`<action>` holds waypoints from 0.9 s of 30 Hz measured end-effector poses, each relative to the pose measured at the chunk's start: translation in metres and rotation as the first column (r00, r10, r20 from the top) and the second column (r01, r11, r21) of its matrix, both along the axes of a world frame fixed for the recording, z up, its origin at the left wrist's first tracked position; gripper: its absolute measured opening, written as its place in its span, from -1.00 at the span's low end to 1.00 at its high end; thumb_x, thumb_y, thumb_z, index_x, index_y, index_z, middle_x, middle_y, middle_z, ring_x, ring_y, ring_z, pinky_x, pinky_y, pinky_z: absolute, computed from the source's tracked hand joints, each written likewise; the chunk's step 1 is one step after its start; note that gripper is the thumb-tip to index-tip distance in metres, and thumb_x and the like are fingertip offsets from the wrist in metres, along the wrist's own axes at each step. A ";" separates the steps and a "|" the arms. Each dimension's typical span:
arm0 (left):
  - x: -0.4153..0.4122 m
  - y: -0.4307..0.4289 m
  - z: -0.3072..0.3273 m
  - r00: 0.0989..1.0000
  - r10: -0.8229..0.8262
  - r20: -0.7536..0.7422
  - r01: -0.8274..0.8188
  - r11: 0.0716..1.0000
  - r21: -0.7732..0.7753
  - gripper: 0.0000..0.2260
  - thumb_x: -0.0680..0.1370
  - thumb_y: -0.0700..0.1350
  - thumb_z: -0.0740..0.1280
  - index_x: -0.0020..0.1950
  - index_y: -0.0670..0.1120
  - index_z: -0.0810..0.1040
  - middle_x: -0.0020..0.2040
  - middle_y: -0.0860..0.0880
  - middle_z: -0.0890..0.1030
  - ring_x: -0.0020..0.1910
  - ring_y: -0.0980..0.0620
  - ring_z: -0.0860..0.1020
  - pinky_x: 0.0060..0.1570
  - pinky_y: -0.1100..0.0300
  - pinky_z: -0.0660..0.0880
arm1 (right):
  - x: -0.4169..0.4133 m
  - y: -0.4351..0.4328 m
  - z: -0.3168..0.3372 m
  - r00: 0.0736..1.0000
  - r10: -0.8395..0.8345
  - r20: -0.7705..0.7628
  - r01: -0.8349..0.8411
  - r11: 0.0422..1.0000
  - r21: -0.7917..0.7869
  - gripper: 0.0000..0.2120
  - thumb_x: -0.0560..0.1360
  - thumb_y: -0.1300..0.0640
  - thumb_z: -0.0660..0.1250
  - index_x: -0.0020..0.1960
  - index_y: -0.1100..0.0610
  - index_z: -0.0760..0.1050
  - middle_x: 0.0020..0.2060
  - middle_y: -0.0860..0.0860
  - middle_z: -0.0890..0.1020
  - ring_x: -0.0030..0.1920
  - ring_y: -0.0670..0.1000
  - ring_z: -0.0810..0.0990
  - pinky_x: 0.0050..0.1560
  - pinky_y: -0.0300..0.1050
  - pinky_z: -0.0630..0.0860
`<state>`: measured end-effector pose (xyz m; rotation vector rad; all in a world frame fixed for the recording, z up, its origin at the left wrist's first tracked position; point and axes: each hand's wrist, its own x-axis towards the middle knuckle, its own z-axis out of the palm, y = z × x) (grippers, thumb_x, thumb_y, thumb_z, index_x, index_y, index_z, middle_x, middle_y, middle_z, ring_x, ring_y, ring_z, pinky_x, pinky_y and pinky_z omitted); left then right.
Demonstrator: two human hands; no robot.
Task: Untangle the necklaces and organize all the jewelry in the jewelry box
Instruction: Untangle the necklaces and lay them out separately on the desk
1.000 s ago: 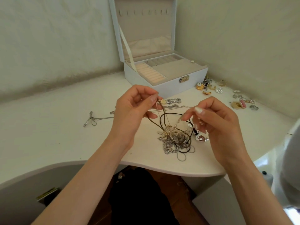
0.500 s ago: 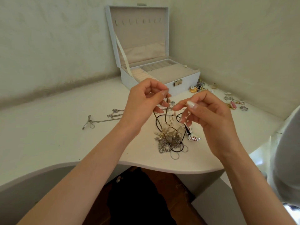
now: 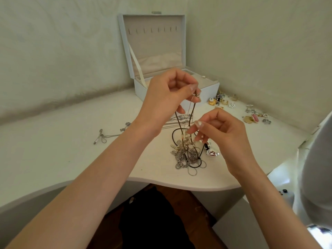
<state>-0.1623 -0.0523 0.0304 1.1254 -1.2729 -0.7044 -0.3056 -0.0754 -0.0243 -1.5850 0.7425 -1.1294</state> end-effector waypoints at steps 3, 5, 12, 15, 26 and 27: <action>0.002 0.000 0.004 1.000 0.002 0.008 -0.002 1.000 -0.009 -0.90 0.53 -0.30 0.31 -0.12 -0.12 0.49 -0.21 -0.05 0.65 -0.26 0.07 0.66 -0.54 0.35 0.33 | -0.002 0.001 -0.001 0.999 -0.010 0.034 0.011 1.000 -0.015 -0.90 0.48 0.34 0.33 -0.20 0.23 0.49 -0.30 0.15 0.68 -0.35 0.03 0.57 -0.30 -0.23 0.48; 0.001 0.000 0.006 1.000 -0.001 0.020 0.001 1.000 -0.006 -0.90 0.53 -0.30 0.31 -0.13 -0.12 0.49 -0.21 -0.05 0.65 -0.25 0.07 0.66 -0.55 0.36 0.32 | 0.000 0.001 -0.003 1.000 0.005 0.003 -0.005 1.000 0.008 -0.92 0.47 0.35 0.34 -0.20 0.26 0.49 -0.30 0.15 0.68 -0.36 0.00 0.58 -0.31 -0.28 0.48; -0.019 0.003 0.017 0.989 -0.110 0.097 0.099 0.988 0.115 -0.89 0.52 -0.34 0.30 -0.15 -0.15 0.48 -0.23 -0.10 0.64 -0.25 0.03 0.66 -0.59 0.38 0.28 | 0.013 -0.002 -0.020 0.963 -0.160 -0.218 0.131 0.981 -0.140 -0.92 0.43 0.24 0.42 -0.20 0.10 0.58 -0.33 0.01 0.65 -0.29 0.20 0.56 -0.19 0.03 0.54; -0.028 0.004 0.020 0.976 -0.167 0.137 0.141 0.973 0.182 -0.88 0.52 -0.35 0.31 -0.17 -0.17 0.49 -0.25 -0.12 0.63 -0.28 0.06 0.66 -0.62 0.36 0.27 | 0.016 -0.002 -0.022 0.956 -0.225 -0.186 0.193 0.965 -0.178 -0.90 0.43 0.22 0.42 -0.21 0.04 0.58 -0.34 0.00 0.64 -0.32 0.20 0.54 -0.21 0.03 0.53; -0.024 0.014 0.020 0.962 -0.214 0.168 0.183 0.966 0.184 -0.94 0.51 -0.36 0.32 -0.10 -0.23 0.52 -0.23 -0.11 0.62 -0.28 0.06 0.66 -0.60 0.38 0.30 | 0.018 -0.003 -0.024 0.933 -0.343 -0.114 0.327 0.935 -0.139 -0.76 0.44 0.23 0.40 -0.32 -0.05 0.52 -0.49 -0.11 0.56 -0.46 0.00 0.44 -0.38 -0.32 0.36; -0.027 0.015 0.019 0.956 -0.243 0.163 0.208 0.957 0.203 -0.95 0.50 -0.35 0.33 -0.09 -0.24 0.53 -0.22 -0.11 0.62 -0.28 0.05 0.66 -0.59 0.37 0.34 | 0.020 -0.003 -0.022 0.926 -0.358 -0.119 0.341 0.929 -0.142 -0.73 0.44 0.25 0.39 -0.36 -0.04 0.50 -0.52 -0.15 0.55 -0.48 -0.06 0.44 -0.42 -0.37 0.34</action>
